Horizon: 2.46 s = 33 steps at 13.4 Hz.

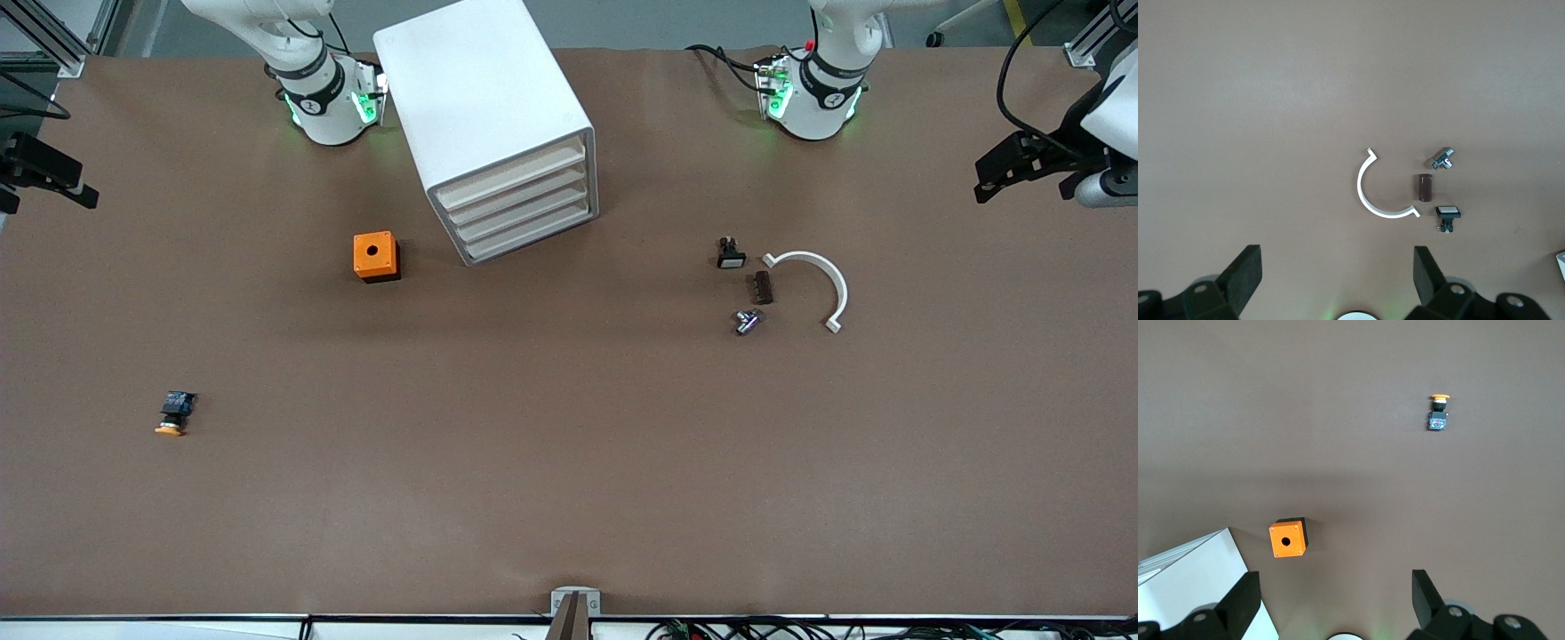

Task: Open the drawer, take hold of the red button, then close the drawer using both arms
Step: 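Move the left gripper toward the white drawer cabinet, then hook the left gripper onto the cabinet drawer front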

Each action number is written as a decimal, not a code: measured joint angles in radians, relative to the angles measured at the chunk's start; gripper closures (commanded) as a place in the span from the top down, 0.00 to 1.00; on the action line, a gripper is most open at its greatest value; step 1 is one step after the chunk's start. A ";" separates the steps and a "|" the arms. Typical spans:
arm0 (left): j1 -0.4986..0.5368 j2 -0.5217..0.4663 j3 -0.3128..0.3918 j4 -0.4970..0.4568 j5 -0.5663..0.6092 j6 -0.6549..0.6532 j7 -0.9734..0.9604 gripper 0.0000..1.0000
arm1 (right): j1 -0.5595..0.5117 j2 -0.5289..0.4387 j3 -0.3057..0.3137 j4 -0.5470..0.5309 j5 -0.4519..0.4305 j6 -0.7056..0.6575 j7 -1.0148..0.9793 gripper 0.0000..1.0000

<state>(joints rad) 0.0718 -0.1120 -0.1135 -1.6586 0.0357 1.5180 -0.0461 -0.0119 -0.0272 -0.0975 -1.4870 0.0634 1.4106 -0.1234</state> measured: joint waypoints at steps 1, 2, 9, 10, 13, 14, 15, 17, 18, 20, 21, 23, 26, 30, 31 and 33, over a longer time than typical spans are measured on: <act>0.000 0.006 0.000 0.002 0.000 0.000 0.000 1.00 | 0.000 0.000 0.000 -0.002 0.000 -0.001 0.000 1.00; 0.000 0.011 0.000 0.004 0.000 0.000 0.000 1.00 | 0.000 -0.001 0.000 -0.004 -0.001 -0.003 0.000 1.00; -0.001 0.105 -0.001 0.097 0.000 -0.021 0.000 1.00 | -0.002 -0.043 0.000 -0.060 -0.006 -0.002 0.000 1.00; -0.001 0.133 -0.001 0.109 0.000 -0.027 0.001 1.00 | -0.002 -0.047 0.000 -0.065 -0.006 -0.001 0.000 1.00; -0.008 0.202 -0.009 0.118 -0.026 -0.028 -0.004 1.00 | -0.002 -0.059 0.000 -0.082 -0.006 0.005 0.000 1.00; -0.017 0.220 -0.013 0.119 -0.048 -0.026 -0.025 1.00 | -0.002 -0.063 0.000 -0.087 -0.006 0.008 0.000 1.00; -0.029 0.239 -0.016 0.120 -0.074 -0.022 -0.062 1.00 | -0.002 -0.068 0.000 -0.093 -0.006 0.011 0.000 1.00; -0.053 0.277 -0.025 0.121 -0.104 -0.003 -0.159 1.00 | -0.002 -0.076 0.000 -0.102 -0.006 0.013 0.000 1.00; -0.072 0.297 -0.030 0.122 -0.109 0.008 -0.226 1.00 | -0.002 -0.078 0.001 -0.104 -0.006 0.014 0.000 1.00; -0.122 0.338 -0.039 0.123 -0.110 0.024 -0.377 1.00 | 0.000 -0.080 0.005 -0.105 -0.029 0.020 -0.001 1.00; -0.153 0.357 -0.041 0.124 -0.111 0.031 -0.452 1.00 | 0.003 -0.080 0.008 -0.106 -0.048 0.022 -0.002 1.00; -0.213 0.395 -0.042 0.127 -0.111 0.038 -0.604 1.00 | 0.012 -0.080 0.012 -0.106 -0.063 0.025 -0.002 1.00; -0.290 0.461 -0.043 0.128 -0.118 0.049 -0.849 1.00 | 0.013 -0.080 0.013 -0.107 -0.065 0.027 -0.002 1.00; -0.402 0.563 -0.045 0.131 -0.164 0.063 -1.233 1.00 | 0.013 -0.080 0.013 -0.107 -0.064 0.027 -0.002 1.00; -0.430 0.584 -0.045 0.131 -0.168 0.063 -1.336 1.00 | 0.013 -0.080 0.013 -0.108 -0.062 0.027 -0.002 1.00; -0.475 0.624 -0.045 0.132 -0.171 0.057 -1.555 1.00 | 0.013 -0.080 0.013 -0.114 -0.053 0.028 -0.002 1.00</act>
<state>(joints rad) -0.4032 0.5119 -0.1589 -1.5271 -0.1354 1.5753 -1.6011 0.0012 -0.1075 -0.0845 -1.6007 0.0099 1.4386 -0.1252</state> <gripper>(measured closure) 0.000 0.000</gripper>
